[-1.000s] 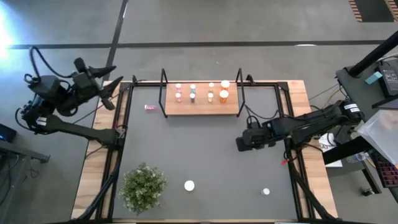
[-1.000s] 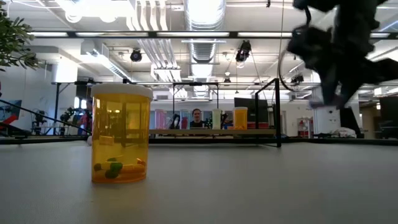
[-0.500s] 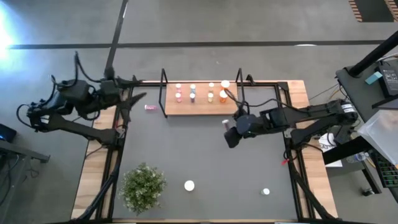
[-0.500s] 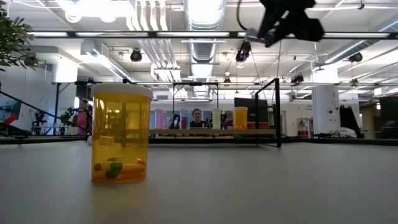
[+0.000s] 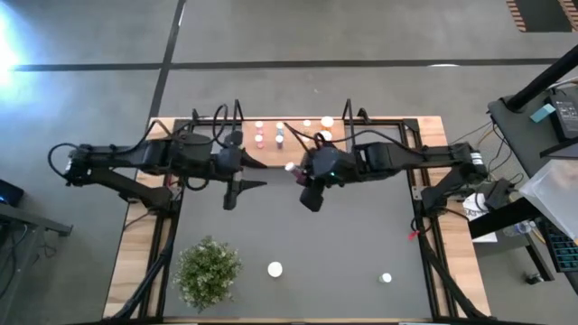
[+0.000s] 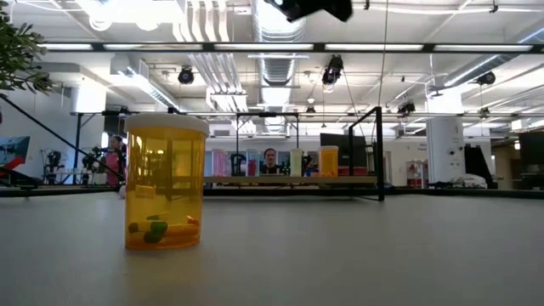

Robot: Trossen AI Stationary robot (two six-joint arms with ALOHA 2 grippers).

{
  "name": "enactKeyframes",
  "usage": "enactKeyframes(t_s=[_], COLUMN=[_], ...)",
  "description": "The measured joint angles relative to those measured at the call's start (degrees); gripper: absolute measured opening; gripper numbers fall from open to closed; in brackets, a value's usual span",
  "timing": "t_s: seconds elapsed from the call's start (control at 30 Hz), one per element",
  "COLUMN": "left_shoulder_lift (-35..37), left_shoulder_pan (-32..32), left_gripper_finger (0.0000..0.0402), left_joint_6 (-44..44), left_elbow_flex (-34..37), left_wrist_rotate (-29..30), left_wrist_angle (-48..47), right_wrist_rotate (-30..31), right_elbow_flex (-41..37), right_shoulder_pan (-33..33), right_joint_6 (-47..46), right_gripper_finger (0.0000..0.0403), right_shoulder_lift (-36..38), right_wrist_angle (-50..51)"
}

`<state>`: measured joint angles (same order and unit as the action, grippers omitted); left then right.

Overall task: Pick and place medicine bottles onto shelf by color
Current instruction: Put the blue pill bottle on the shelf aligned with the other blue pill bottles

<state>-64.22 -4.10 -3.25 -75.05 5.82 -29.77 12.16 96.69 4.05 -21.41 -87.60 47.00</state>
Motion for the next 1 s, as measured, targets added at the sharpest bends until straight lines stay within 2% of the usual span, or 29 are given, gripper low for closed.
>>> enactKeyframes(t_s=[0.23, 0.53, 1.0], left_shoulder_lift=[-2.1, -2.7, -2.4], left_shoulder_pan=[0.0, 0.0, 0.8], left_gripper_finger=[0.0176, 0.0176, 0.0176], left_joint_6=[0.0, 0.0, -2.0], left_elbow_flex=[-1.7, -1.3, -1.3], left_wrist_rotate=[-0.8, 3.5, 8.7], left_wrist_angle=[2.2, 5.5, 7.4], right_wrist_rotate=[0.0, -0.1, -0.3], right_elbow_flex=[9.4, 19.2, 21.0], right_shoulder_pan=[-0.4, -0.3, -0.5], right_joint_6=[8.4, 13.4, 16.5], right_gripper_finger=[0.0104, 0.0105, 0.0105], right_shoulder_lift=[-4.8, -8.5, -8.6], right_wrist_angle=[3.5, 10.4, 12.5])
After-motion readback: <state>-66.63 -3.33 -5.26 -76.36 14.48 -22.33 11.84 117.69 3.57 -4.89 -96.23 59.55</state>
